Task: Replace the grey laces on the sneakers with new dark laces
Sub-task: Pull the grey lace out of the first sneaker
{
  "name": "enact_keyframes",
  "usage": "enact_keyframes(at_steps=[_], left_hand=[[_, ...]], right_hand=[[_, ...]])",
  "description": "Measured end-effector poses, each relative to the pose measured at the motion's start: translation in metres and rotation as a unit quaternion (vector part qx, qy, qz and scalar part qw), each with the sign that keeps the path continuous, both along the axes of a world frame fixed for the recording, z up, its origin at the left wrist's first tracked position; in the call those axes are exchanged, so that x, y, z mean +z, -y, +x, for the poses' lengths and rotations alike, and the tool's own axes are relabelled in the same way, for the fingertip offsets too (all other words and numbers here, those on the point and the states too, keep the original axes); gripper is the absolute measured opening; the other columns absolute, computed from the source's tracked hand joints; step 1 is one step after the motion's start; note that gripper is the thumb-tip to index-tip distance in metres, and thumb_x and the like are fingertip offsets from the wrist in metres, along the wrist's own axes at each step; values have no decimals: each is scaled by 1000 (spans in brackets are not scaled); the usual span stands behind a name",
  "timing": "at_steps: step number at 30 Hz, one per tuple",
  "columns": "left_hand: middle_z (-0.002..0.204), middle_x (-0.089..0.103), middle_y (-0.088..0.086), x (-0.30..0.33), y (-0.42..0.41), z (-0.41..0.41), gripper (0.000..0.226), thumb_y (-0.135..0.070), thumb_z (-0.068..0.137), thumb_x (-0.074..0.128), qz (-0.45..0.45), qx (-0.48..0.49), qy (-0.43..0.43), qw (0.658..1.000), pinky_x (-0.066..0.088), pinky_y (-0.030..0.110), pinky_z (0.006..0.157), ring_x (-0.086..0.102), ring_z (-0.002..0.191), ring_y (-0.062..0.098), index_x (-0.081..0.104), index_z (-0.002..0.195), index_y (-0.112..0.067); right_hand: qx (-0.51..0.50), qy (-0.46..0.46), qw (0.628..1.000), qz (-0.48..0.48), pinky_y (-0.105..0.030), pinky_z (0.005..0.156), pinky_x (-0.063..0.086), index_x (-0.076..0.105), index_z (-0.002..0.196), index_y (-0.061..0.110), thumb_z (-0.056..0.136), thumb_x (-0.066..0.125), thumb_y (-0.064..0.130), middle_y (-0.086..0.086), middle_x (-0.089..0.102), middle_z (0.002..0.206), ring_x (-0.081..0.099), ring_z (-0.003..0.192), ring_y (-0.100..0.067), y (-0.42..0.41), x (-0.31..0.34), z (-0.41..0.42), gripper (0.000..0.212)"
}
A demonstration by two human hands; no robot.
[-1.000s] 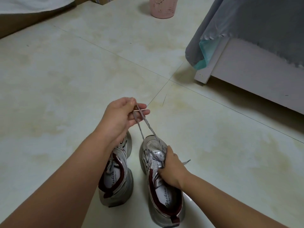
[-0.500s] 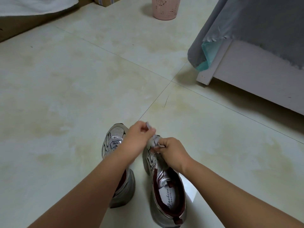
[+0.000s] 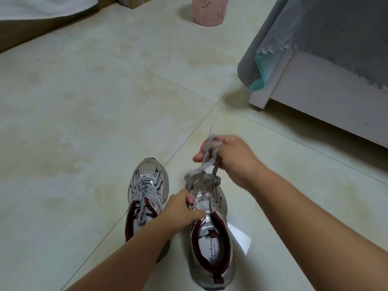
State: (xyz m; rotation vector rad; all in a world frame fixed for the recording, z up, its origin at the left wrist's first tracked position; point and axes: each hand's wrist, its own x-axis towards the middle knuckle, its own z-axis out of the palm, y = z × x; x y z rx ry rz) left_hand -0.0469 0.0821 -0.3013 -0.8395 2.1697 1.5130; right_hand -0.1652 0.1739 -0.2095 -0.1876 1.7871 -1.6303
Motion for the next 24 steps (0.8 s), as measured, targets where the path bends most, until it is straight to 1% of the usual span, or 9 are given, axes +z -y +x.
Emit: enact_keyframes(at_steps=[3, 5, 7, 10, 13, 17, 19, 21, 24], left_hand=[[75, 40, -2, -3, -1, -1, 35, -18, 73, 76, 3, 16, 1, 1000, 30, 19, 49, 35, 57, 9, 42, 78, -16], [75, 40, -1, -5, -2, -2, 34, -16, 72, 76, 10, 33, -3, 999, 30, 21, 50, 35, 58, 10, 42, 78, -16], [73, 41, -1, -5, -2, -3, 31, -16, 74, 74, 7, 38, -7, 999, 30, 22, 51, 36, 58, 11, 44, 81, -14], [65, 42, -3, -9, -1, -4, 23, -21, 79, 69, -14, 50, -12, 999, 31, 24, 51, 37, 55, 11, 46, 79, -15], [60, 44, -2, -15, 0, -6, 22, -23, 81, 66, -29, 65, -14, 997, 33, 24, 54, 39, 54, 14, 47, 71, -17], [56, 43, -1, -18, 0, -8, 23, -17, 82, 64, -17, 81, -4, 997, 31, 16, 39, 37, 46, 14, 46, 68, -17], [56, 42, 0, -19, 1, -8, 22, -14, 82, 63, -2, 86, -1, 996, 30, 17, 39, 37, 46, 14, 47, 68, -16], [57, 43, 1, -18, 2, -7, 21, -12, 82, 62, 17, 87, 5, 996, 31, 18, 39, 37, 47, 15, 47, 69, -16], [60, 43, 1, -17, 3, -7, 21, -12, 83, 62, 27, 93, 11, 995, 31, 17, 38, 38, 48, 14, 46, 70, -15]], right_hand=[[-66, -9, 998, -1, -24, 50, 50, 55, 69, 8, 91, 33, -7, -2, 52, 52, 55, 46, -16, -6, 16, -12, 34], [-56, -77, 990, 105, -24, 48, 47, 53, 69, 13, 94, 34, 1, -1, 51, 60, 49, 51, -17, -11, 7, -10, 34], [38, -197, 944, 263, -31, 70, 49, 58, 81, 16, 94, 39, 7, -6, 64, 86, 57, 76, -23, -17, -14, -6, 25], [216, -234, 853, 413, -28, 89, 42, 59, 113, 15, 93, 47, 18, -10, 61, 119, 54, 111, -27, -24, -42, 11, 24], [291, -271, 812, 427, -29, 87, 41, 59, 115, 13, 91, 49, 16, -10, 59, 120, 53, 112, -27, -23, -57, 30, 26], [309, -302, 799, 418, -30, 81, 41, 62, 109, 11, 90, 50, 18, -11, 62, 110, 54, 107, -29, -16, -64, 38, 23], [275, -277, 835, 387, -28, 74, 38, 64, 101, 7, 90, 50, 14, -11, 62, 97, 56, 96, -26, -13, -63, 34, 20], [182, -208, 913, 301, -28, 67, 38, 64, 88, 2, 89, 51, 8, -9, 56, 83, 54, 81, -22, -10, -58, 29, 15], [52, -105, 980, 161, -25, 63, 40, 58, 72, 8, 91, 49, 2, -12, 61, 80, 51, 70, -17, -9, -49, 22, 22]])
